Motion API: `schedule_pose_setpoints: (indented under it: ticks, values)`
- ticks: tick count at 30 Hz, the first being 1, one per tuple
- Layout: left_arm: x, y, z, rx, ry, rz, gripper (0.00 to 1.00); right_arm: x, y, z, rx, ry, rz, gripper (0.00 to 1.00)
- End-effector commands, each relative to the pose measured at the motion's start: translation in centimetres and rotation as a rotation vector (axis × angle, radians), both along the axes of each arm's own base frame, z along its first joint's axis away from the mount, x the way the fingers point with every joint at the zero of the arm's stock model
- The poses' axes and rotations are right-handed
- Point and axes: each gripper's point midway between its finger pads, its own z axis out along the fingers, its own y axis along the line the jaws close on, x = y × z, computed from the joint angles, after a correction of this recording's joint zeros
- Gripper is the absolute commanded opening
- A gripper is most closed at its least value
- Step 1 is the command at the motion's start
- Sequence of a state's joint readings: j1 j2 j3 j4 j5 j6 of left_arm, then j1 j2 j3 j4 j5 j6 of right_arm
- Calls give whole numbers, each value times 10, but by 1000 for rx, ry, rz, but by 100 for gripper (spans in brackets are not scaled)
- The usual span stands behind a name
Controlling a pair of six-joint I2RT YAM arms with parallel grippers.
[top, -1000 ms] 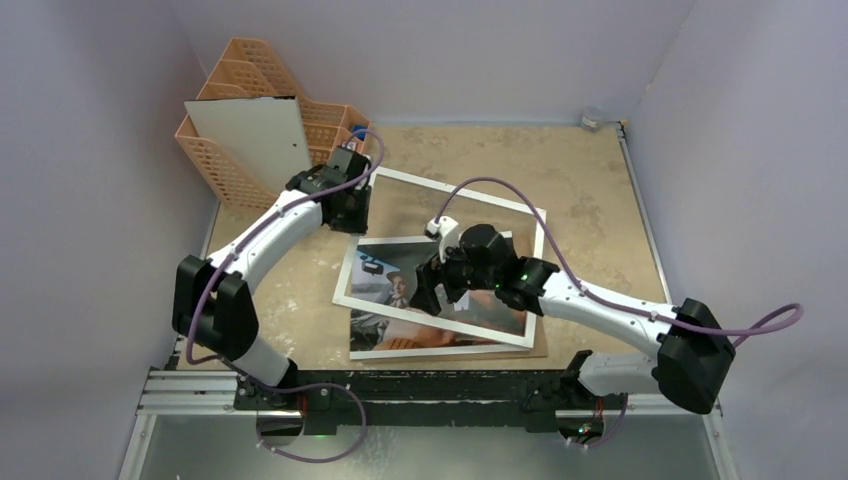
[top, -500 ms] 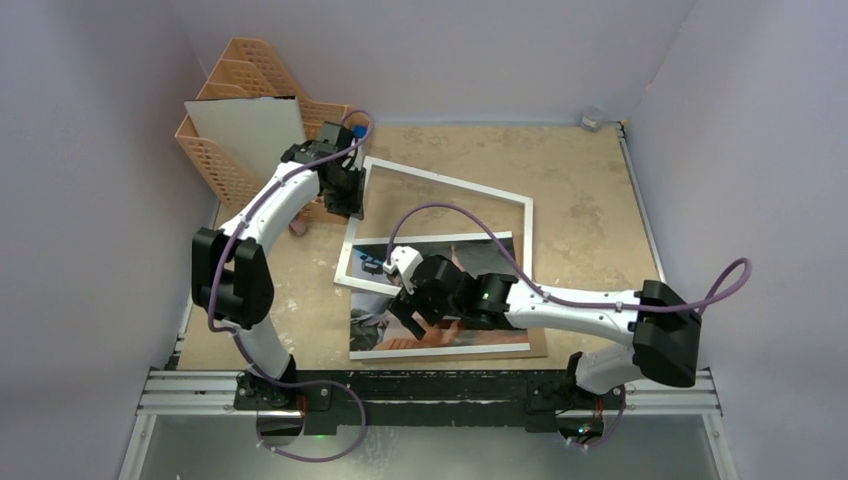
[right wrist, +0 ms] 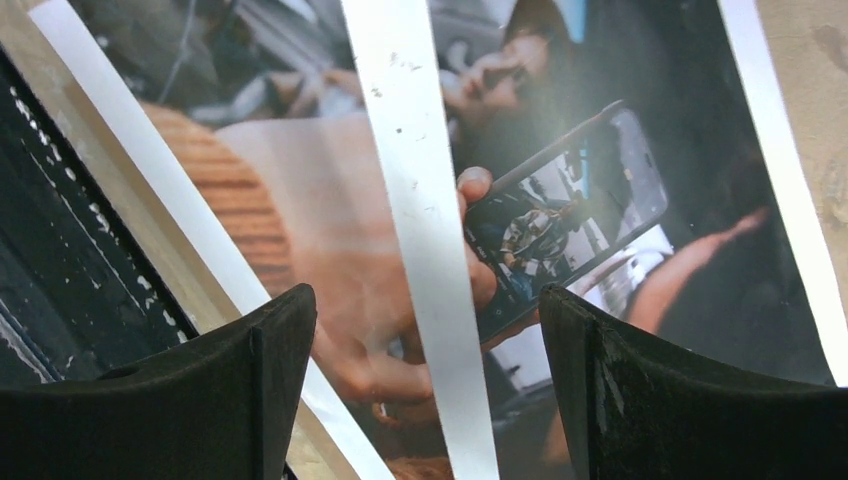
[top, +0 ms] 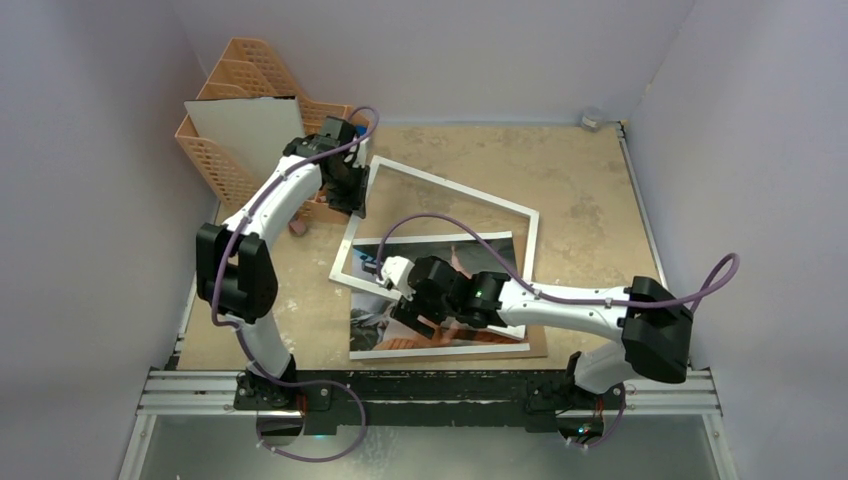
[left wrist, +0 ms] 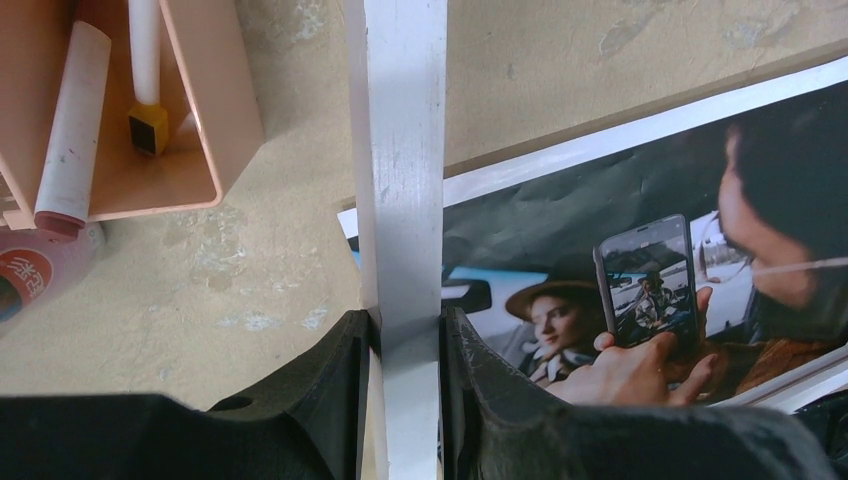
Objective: Put the photo into the frame
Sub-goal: Pick up the photo frame from the center of the board.
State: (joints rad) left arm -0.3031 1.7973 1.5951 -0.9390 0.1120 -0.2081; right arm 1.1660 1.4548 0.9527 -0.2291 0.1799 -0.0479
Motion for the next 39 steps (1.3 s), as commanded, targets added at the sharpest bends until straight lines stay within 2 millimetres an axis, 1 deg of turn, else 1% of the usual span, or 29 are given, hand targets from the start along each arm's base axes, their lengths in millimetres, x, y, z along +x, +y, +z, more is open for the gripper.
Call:
schedule_pose_setpoints:
  ticks: [1, 2, 4, 5, 8, 10, 13, 17, 19, 21, 23, 25, 26, 27, 33, 35, 37, 38, 39]
  values:
    - [12, -15, 26, -79, -61, -29, 0, -13, 8, 0, -8, 41, 104, 84]
    - [13, -16, 26, -80, -62, -28, 0, -17, 7, -4, -16, 62, 110, 84]
    - [12, -16, 27, -81, -62, -25, 0, -31, 5, -14, -38, 140, 139, 84]
    - [11, -15, 26, -79, -60, -23, 0, -32, 4, -21, -58, 154, 137, 83]
    - [11, -15, 27, -84, -64, -18, 0, -23, 0, -33, -102, 129, 99, 80]
    - [10, -16, 27, -88, -62, -18, 0, -14, -3, -37, -120, 95, 63, 75]
    - [9, -17, 29, -99, -64, -22, 0, -2, -4, -33, -128, 41, 14, 60]
    - [6, -17, 34, -106, -80, -19, 0, 20, 0, -20, -128, -63, -24, 50]
    - [5, -17, 38, -112, -91, -18, 0, 28, 1, -15, -133, -109, -34, 43]
    - [6, -16, 43, -113, -105, -10, 0, 34, 1, -9, -136, -142, -37, 30]
    - [7, -15, 48, -111, -122, 0, 0, 37, 2, 0, -125, -169, -40, 14]
    - [9, -11, 55, -100, -139, 22, 0, 40, 3, 11, -106, -194, -37, 4]
    - [9, -9, 58, -92, -147, 35, 2, 42, 4, 16, -93, -205, -37, 0]
    - [10, -8, 62, -87, -155, 43, 6, 42, 5, 21, -85, -215, -33, 0]
    - [19, -6, 95, -105, -240, 82, 39, 50, 7, 38, -59, -265, -42, 0]
    - [23, -3, 112, -106, -281, 108, 53, 51, 10, 45, -41, -278, -44, 0]
    - [28, 4, 134, -92, -339, 160, 63, 53, 14, 52, -16, -288, -42, 0]
    - [31, 13, 147, -69, -372, 208, 71, 53, 15, 56, -5, -292, -41, 0]
    - [33, 21, 161, -51, -408, 253, 76, 54, 17, 61, 7, -302, -41, 0]
